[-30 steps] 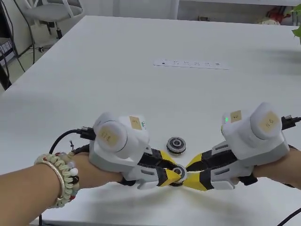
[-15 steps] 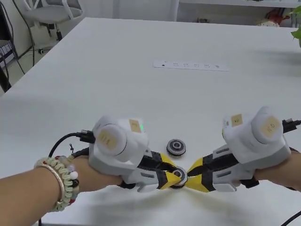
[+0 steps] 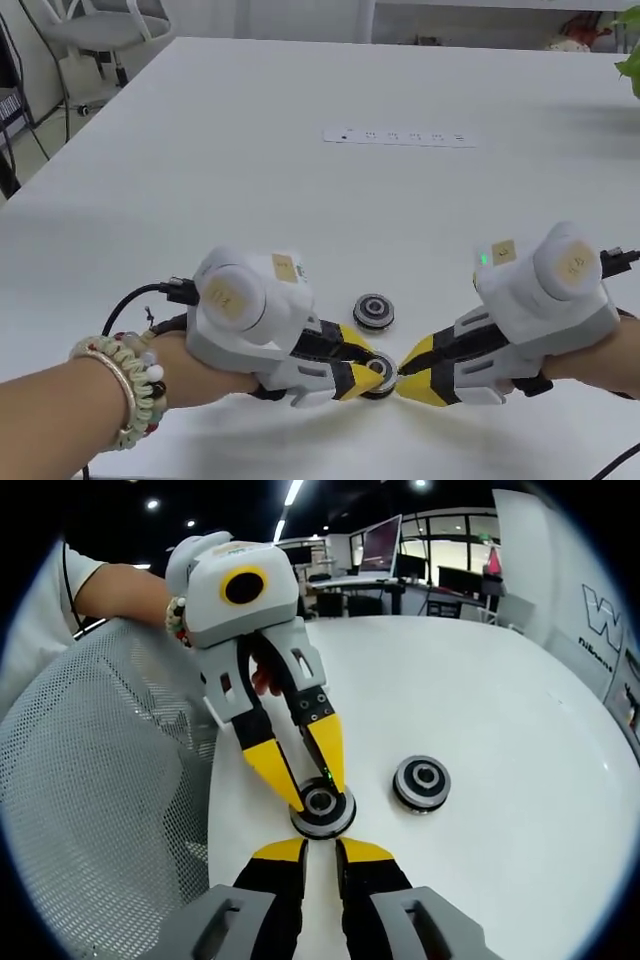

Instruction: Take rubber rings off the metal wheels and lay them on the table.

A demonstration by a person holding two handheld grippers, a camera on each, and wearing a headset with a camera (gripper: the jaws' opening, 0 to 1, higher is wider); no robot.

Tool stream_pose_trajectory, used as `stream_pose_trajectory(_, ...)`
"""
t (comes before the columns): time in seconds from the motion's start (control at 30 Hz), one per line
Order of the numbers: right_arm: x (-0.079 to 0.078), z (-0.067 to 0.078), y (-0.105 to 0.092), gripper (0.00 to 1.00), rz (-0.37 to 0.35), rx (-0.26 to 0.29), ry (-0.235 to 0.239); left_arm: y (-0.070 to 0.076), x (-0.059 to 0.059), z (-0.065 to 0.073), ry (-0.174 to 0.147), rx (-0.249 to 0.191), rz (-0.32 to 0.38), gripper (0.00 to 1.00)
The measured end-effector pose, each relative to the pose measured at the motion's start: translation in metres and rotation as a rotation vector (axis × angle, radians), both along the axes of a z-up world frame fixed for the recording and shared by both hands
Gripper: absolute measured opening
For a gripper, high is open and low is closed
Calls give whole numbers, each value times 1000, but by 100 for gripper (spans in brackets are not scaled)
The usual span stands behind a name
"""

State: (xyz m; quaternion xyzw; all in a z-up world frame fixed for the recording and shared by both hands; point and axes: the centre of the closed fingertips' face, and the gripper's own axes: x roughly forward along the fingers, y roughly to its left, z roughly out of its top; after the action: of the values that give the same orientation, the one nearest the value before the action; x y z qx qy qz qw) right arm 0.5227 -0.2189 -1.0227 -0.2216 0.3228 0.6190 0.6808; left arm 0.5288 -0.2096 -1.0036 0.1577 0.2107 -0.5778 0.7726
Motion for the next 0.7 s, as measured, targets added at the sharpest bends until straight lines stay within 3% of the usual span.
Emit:
stream_pose_trajectory(0.17, 1, 4, 7, 17, 6, 32, -24, 3, 0, -1, 0, -31, -2, 13)
stream_pose_trajectory(0.33, 3, -1, 12, 22, 33, 23, -69, 4, 1, 0, 5, -61, 13, 13)
stream_pose_trajectory(0.43, 6, 3, 14, 21, 19, 58, -54, 4, 2, 0, -11, -55, 5, 13)
stream_pose_trajectory(0.63, 7, 0, 14, 21, 35, 49, -67, 3, 4, -1, -10, -55, 7, 13)
stream_pose_trajectory(0.7, 8, 1, 13, 20, 30, 56, -50, 3, 4, -1, -10, -51, 6, 13)
